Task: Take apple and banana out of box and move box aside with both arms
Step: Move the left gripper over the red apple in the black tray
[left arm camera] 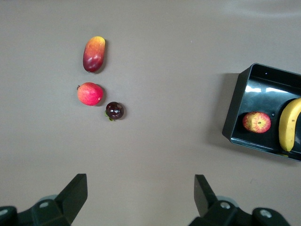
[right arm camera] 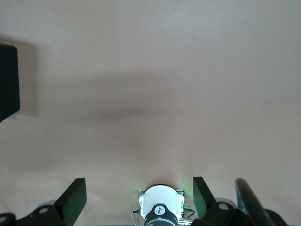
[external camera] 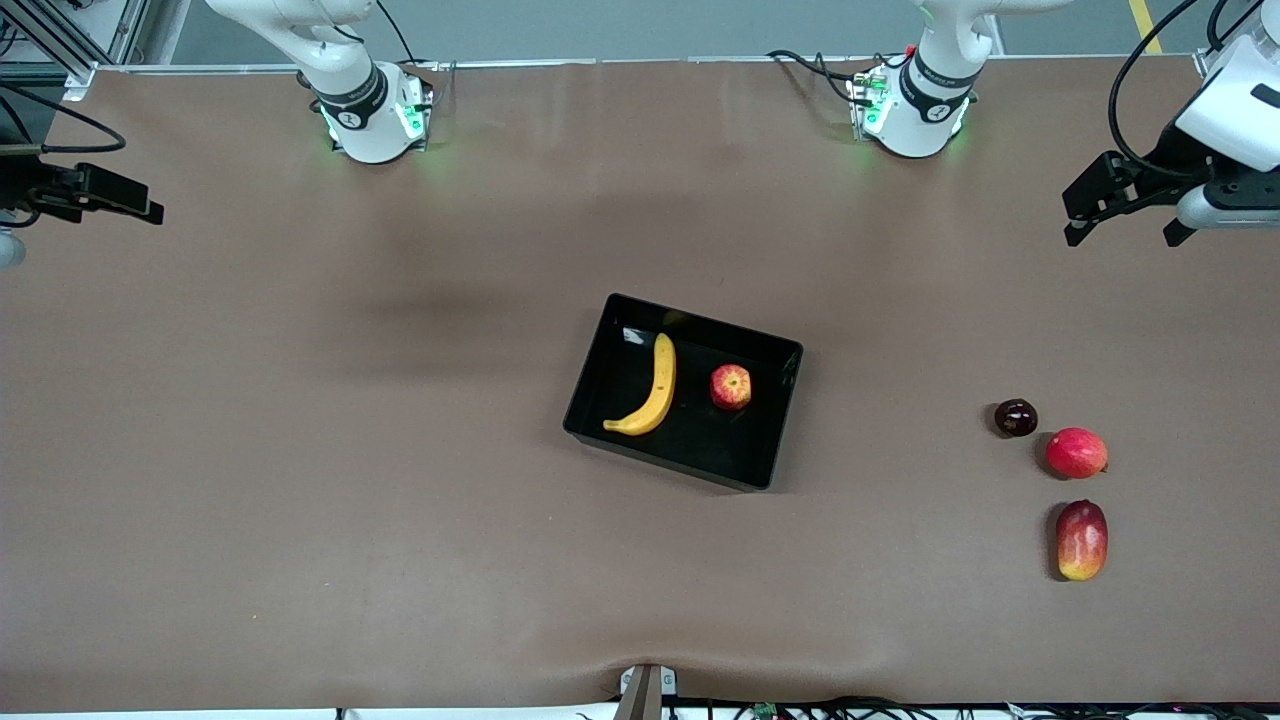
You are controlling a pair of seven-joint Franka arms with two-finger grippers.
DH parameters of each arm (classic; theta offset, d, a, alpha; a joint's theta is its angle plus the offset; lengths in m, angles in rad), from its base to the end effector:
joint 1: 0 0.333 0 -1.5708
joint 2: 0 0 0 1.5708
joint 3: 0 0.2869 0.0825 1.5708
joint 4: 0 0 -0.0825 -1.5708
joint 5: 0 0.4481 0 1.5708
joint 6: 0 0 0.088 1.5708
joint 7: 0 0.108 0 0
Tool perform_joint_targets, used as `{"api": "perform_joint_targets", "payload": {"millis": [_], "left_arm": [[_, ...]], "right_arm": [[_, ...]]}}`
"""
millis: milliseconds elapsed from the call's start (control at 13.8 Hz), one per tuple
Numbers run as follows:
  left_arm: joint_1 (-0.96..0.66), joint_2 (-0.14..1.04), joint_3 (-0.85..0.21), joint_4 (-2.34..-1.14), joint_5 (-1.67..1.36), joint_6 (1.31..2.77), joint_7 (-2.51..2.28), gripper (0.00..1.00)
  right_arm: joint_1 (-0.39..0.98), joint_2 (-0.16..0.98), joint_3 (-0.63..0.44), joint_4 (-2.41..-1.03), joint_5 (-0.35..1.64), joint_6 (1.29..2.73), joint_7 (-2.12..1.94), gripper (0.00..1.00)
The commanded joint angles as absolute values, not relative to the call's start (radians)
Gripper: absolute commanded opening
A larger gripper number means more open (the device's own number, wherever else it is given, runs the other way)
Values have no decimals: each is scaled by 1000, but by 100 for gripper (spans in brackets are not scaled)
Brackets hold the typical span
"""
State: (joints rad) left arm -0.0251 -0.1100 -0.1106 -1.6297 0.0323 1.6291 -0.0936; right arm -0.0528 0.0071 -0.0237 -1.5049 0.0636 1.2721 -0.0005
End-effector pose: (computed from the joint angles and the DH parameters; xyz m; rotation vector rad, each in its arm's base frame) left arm 0.5878 -0.0802 0.6344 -3.1042 0.0655 -0.1758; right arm 0.5857 -0.0366 0.6024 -3.0468 0.0985 0.3635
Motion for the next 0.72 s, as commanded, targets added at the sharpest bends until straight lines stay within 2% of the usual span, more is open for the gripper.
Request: {"api": "perform_joint_targets", "payload": {"millis": [0,361,650], "left_arm": [[-15,-98,-115,-1605,11,1609,-83,100],[-20,-92,-114,-1595,9,1609,-83,100],[-51,17,-176,-1597,20,1634,-97,100]], "right_arm": [[-71,-5,-11,-1516,86,1273,2,100],[-75,1,-11,-1517,86,1278,2,100],[-77,3,-11,-1516,87,1275,2,100]]}}
